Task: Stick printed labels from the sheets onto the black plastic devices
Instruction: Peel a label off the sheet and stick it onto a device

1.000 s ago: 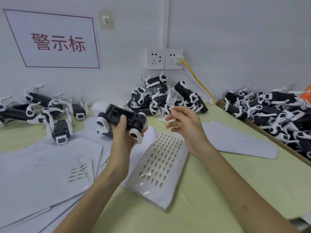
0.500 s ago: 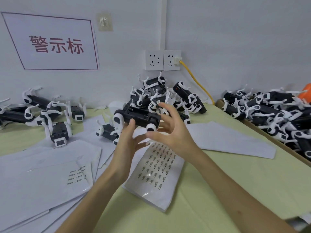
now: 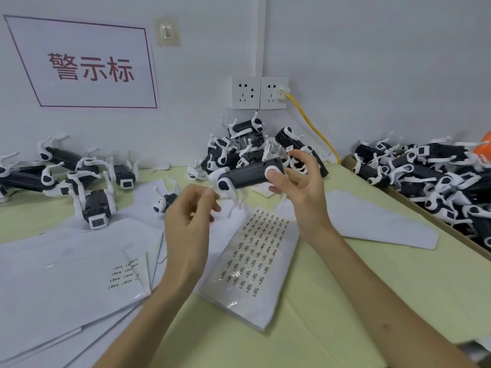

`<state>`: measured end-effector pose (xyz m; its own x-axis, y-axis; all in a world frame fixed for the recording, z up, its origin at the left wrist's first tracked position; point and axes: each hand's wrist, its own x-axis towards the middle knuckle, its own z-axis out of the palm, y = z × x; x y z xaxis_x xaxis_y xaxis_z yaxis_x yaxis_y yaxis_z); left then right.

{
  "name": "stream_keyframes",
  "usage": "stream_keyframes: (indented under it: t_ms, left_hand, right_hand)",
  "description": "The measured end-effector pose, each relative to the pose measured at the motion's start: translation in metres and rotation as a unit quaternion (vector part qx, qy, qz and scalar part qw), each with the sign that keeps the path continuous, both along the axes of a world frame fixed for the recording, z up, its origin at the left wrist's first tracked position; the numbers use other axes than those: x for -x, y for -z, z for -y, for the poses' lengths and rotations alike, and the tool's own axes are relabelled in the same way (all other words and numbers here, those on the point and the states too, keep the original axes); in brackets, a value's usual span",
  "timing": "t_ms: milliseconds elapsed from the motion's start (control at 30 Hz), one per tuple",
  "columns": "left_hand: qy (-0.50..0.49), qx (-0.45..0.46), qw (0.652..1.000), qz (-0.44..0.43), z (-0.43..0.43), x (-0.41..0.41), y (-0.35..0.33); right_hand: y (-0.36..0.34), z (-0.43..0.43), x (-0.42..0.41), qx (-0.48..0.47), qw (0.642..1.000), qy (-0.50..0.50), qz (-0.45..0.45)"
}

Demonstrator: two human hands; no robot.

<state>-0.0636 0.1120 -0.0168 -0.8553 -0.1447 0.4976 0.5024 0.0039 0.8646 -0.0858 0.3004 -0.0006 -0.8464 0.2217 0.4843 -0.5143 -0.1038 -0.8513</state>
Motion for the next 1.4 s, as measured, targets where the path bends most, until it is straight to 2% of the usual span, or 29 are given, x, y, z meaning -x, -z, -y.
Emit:
stream_keyframes:
  t_ms: [100,200,333,433,533,600,667,800,933,1167,1400]
  left_hand:
    - [-0.028,-0.034,0.999,0.017,0.002,0.002,-0.001]
    - [0.009,-0.059,0.996,0.074,0.004,0.006,-0.001]
    - [0.197,-0.082,0.961,0.177,0.005,0.006,-0.005]
    - [0.311,-0.028,0.927,0.207,0.005,-0.001,-0.006]
    - [0.369,0.008,0.903,0.221,0.005,-0.003,-0.007]
    - [0.372,0.012,0.898,0.235,0.005,-0.005,-0.007]
    - [0.356,-0.020,0.899,0.254,0.005,-0.004,-0.006]
    - [0.323,-0.118,0.912,0.223,0.009,0.001,-0.010]
    - [0.273,-0.187,0.921,0.206,0.014,0.006,-0.009]
    - [0.258,-0.144,0.934,0.201,0.009,0.007,-0.004]
    - [0.268,-0.061,0.945,0.178,0.002,0.004,0.001]
  right_hand:
    - [-0.002,-0.002,0.001,0.013,1.000,-0.006,0.015]
    - [-0.003,0.000,-0.001,0.026,0.998,-0.043,0.027]
    - [-0.002,0.002,-0.006,-0.017,0.993,-0.112,0.043]
    - [-0.005,0.000,-0.010,-0.026,0.991,-0.124,0.053]
    - [-0.010,-0.003,-0.013,-0.035,0.991,-0.119,0.056]
    - [-0.009,-0.003,-0.013,-0.043,0.991,-0.121,0.043]
    - [-0.009,-0.003,-0.012,-0.026,0.992,-0.119,0.035]
    - [-0.014,-0.010,-0.008,0.085,0.978,-0.172,0.083]
    - [-0.015,-0.013,-0.007,0.098,0.969,-0.205,0.099]
    - [-0.012,-0.005,-0.009,0.071,0.965,-0.232,0.100]
    - [-0.002,0.000,-0.003,-0.085,0.988,-0.112,0.063]
